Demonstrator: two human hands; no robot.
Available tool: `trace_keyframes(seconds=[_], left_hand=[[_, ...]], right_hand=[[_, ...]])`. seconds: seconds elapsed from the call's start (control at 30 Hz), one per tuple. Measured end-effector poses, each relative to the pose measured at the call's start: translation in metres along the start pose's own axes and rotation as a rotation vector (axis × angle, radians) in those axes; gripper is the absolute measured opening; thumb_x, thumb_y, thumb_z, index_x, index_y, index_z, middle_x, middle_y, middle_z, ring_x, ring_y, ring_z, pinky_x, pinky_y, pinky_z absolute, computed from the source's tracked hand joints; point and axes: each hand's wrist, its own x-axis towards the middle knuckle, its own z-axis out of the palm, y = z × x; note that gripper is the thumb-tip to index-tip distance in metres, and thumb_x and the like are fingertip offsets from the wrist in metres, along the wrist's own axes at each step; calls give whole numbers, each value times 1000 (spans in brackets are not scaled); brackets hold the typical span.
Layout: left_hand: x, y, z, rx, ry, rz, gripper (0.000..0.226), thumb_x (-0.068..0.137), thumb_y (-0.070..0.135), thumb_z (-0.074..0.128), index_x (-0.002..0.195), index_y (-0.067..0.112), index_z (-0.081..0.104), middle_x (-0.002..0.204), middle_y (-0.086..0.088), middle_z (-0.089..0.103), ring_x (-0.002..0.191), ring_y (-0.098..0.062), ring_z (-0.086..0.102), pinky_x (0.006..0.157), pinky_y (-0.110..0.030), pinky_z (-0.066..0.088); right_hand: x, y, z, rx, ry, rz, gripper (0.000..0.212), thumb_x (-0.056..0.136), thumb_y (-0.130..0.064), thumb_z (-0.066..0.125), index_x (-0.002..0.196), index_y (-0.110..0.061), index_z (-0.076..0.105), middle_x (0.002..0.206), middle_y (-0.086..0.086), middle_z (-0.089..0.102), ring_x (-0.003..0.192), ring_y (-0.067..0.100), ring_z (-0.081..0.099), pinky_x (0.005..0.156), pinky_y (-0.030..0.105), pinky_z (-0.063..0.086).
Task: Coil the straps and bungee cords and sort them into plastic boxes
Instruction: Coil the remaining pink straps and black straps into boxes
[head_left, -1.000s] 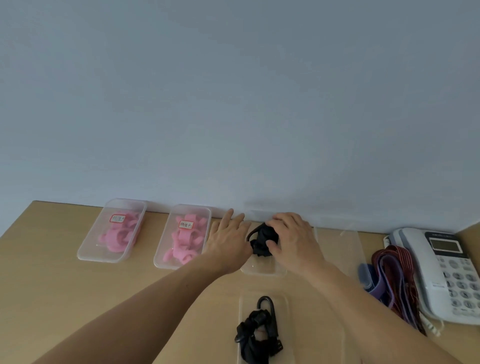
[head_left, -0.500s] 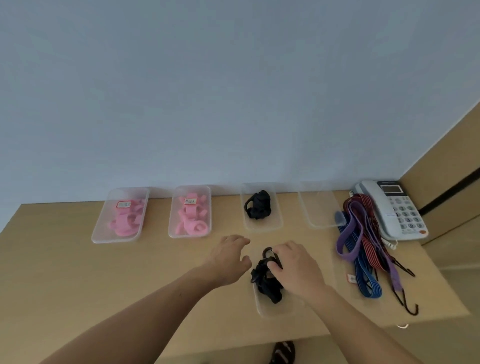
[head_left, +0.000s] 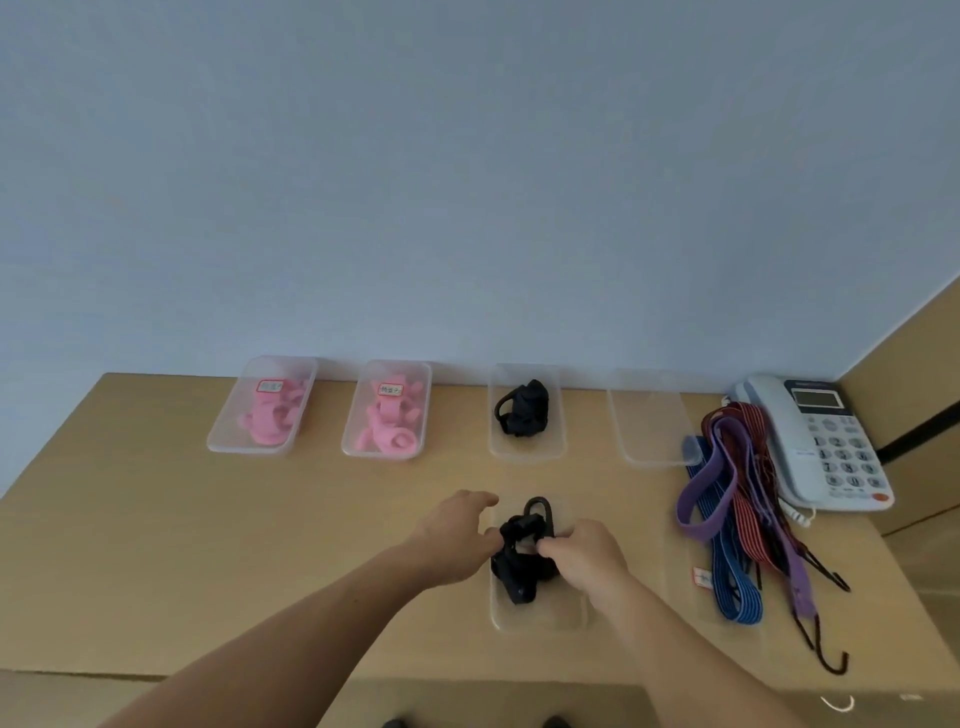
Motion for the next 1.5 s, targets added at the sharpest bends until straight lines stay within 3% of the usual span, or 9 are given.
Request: trace_keyframes(seconds=[0.2,0.37,0.47,0.57,0.73,0.9,1.03,1.3,1.5], left_hand=[[-11,17,-25,-82,128,-34,52,97,26,53,147,17,43,148,-1,47,130,-17,49,109,-31,39],[-24,48,-82,-248,344,49,36,99,30,54,133,17,59,125,6,65,100,-4,60,88,-19,46],[-44,75,-126,-564,425,151,24,98,37,54,108,22,70,101,7,75,93,-13,70,86,-37,56],[-64,97,-160,-711,390,306,39,86,51,55,112,25,68,100,5,76,95,-13,71,86,-38,54],[-74,109,-170,-424,222,374,74,75,43,75,141,35,41,119,19,64,114,7,57,97,-21,43],[-64,101,-155,-380,219,360,13,77,21,69,88,17,63,79,4,62,75,-14,59,79,-35,47],[-61,91,-154,-722,39,279,18,78,16,61,92,7,55,69,-10,60,67,-29,66,65,-34,54],[-61,84,-162,-842,-95,282,39,74,12,69,111,4,63,74,-10,59,53,-21,49,58,-31,40],[-58,104,-170,-1097,137,444,41,82,-6,66,122,-2,55,109,-18,70,63,-21,56,64,-30,51]], right_hand=[[-21,-35,-32,257,7,-150,36,70,-32,67,52,-17,40,50,-3,37,55,19,36,56,31,27],[-62,-98,-81,517,31,-506,19,75,-22,65,73,-3,63,62,1,62,58,7,57,59,21,45],[-85,-134,-110,747,-68,-649,12,80,-14,66,91,-9,67,79,0,70,74,10,67,68,25,56],[-99,-159,-128,892,-203,-741,23,78,-20,66,98,-9,64,89,8,71,87,28,71,80,40,57],[-116,-181,-140,1178,-292,-787,7,95,-9,58,98,-3,60,94,17,72,88,35,71,74,36,58],[-126,-195,-147,1174,-168,-801,11,97,-13,59,97,-2,56,80,11,69,77,36,70,68,39,58],[-122,-196,-157,1349,-70,-739,12,99,-11,55,89,-6,51,69,6,56,58,26,60,58,40,54],[-99,-181,-162,1343,121,-628,2,99,-20,53,98,-18,53,88,4,51,49,13,41,43,25,34],[-107,-168,-138,744,49,-725,36,87,-33,73,117,-25,55,90,2,68,51,9,53,53,21,41]])
